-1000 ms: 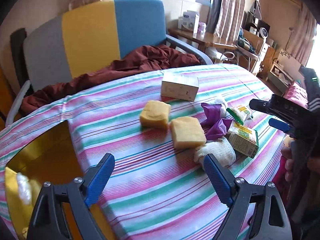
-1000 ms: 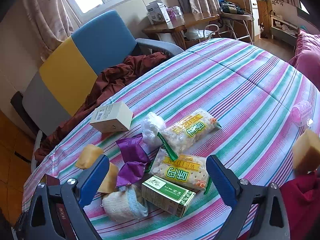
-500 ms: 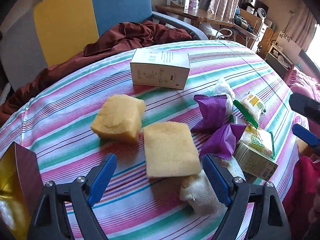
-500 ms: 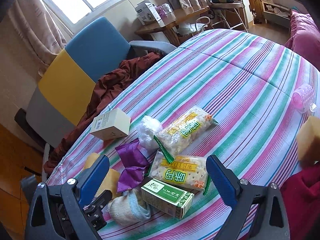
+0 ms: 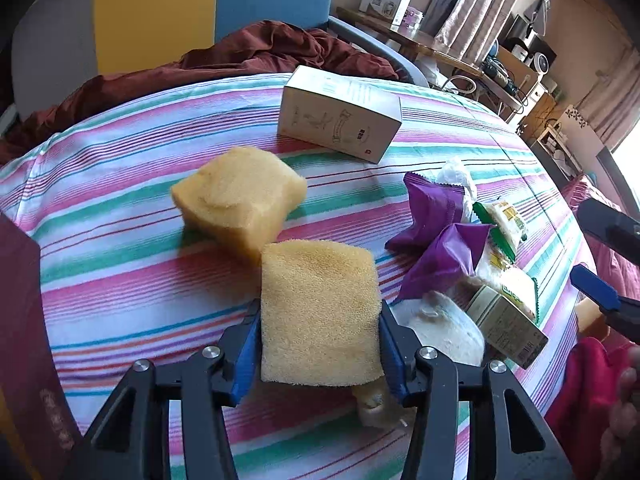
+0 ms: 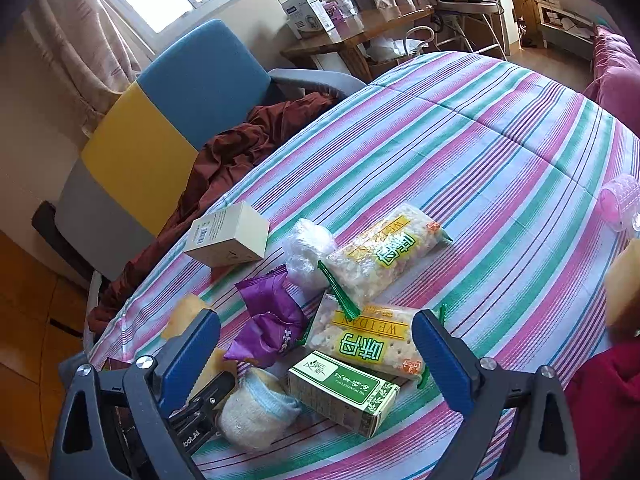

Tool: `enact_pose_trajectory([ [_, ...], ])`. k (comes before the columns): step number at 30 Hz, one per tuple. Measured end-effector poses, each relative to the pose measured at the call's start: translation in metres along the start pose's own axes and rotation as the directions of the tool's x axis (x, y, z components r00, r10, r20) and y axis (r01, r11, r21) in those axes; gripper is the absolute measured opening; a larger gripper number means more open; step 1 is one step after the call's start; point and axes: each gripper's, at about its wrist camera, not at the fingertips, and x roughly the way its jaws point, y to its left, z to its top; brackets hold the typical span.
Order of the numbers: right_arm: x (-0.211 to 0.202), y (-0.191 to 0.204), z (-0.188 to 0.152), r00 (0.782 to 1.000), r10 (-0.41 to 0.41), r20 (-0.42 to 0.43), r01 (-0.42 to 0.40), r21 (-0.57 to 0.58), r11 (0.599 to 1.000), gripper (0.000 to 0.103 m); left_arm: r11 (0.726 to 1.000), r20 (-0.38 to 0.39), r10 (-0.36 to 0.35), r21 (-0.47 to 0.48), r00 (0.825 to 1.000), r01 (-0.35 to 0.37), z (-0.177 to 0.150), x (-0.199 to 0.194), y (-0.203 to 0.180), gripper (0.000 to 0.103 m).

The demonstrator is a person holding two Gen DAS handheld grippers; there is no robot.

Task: Organize objects
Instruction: 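Grasp the yellow sponge with the left gripper and lift it, then grasp the purple packet with the right gripper while the left gripper holds the sponge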

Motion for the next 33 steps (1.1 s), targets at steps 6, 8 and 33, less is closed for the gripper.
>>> enact_pose_trajectory([
  [6,0.006,0.01,-0.004,1.0,-0.004,-0.024,0.003,-0.047,0.999,0.09,1.0,0.003,0.009,-0.008,1.0,-0.009,-0.047,-0.026,0.008,0.053],
  [8,0.009,0.017,-0.007,0.999,-0.007,-0.035,0.004,-0.083,0.997,0.089,1.0,0.02,0.012,0.009,1.0,-0.012,-0.065,-0.037,0.006,0.053],
  [33,0.072,0.065,-0.032,0.962,-0.147,-0.228,0.028,-0.454,0.89,0.048,0.992,0.085,-0.014,0.128,0.996,0.003,-0.115,-0.062,-0.003,0.053],
])
